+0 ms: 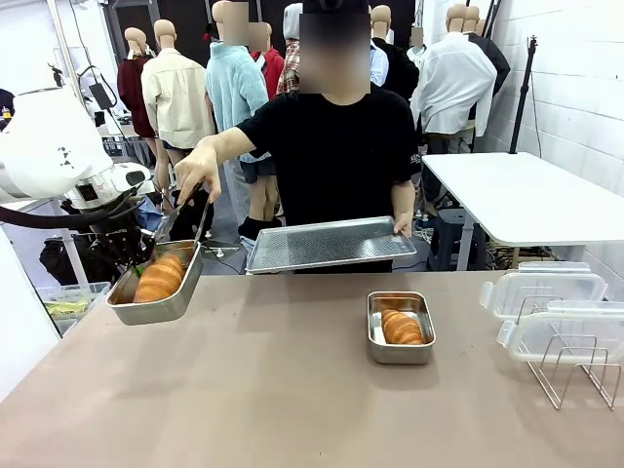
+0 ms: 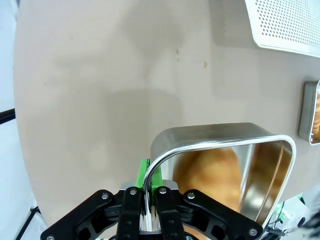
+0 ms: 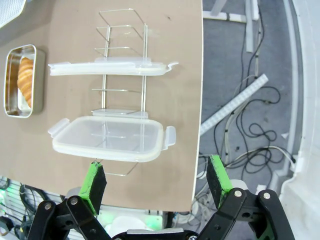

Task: Place the bread in airtight containers.
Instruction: Once an object is inside an Airtight Container , place the container in the center of the table.

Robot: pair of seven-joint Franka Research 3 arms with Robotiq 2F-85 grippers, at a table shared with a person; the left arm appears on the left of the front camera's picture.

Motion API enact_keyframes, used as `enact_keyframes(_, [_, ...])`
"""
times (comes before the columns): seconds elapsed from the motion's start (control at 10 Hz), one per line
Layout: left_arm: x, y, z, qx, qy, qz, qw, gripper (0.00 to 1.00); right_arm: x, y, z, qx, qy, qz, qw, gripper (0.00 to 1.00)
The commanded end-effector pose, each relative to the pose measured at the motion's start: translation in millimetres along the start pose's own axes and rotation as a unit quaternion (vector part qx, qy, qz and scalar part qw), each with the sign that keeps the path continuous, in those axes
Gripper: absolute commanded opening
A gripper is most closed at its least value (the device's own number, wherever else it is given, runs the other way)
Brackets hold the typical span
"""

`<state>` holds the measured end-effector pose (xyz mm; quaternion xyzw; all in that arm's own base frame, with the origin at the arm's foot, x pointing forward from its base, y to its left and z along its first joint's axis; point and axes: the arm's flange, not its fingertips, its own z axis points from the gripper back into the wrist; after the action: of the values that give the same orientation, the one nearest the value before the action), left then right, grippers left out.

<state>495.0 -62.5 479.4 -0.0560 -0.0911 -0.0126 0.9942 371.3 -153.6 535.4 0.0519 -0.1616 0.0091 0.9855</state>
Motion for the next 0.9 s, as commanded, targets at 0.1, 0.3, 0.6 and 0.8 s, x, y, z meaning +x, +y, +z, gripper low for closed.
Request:
enact_keyframes(0.1, [2.1, -0.9, 3.0, -0.002, -0.006, 0.005, 1.000, 0.00, 0.9, -1.8, -1.9, -0.001, -0.004, -0.002, 1.000, 1.00])
enact_keyframes(0.3, [2.1, -0.9, 3.0, -0.002, -0.006, 0.005, 1.000, 0.00, 0.9, -1.8, -1.9, -0.001, -0.004, -0.002, 1.000, 1.00])
enact_keyframes(0.6, [2.1, -0.9, 3.0, -0.002, -0.006, 0.005, 1.000, 0.00, 0.9, -1.8, -1.9, -0.001, -0.004, -0.002, 1.000, 1.00])
enact_keyframes(0.8, [2.1, -0.9, 3.0, -0.002, -0.006, 0.005, 1.000, 0.00, 0.9, -1.8, -1.9, -0.001, -0.004, -0.002, 1.000, 1.00])
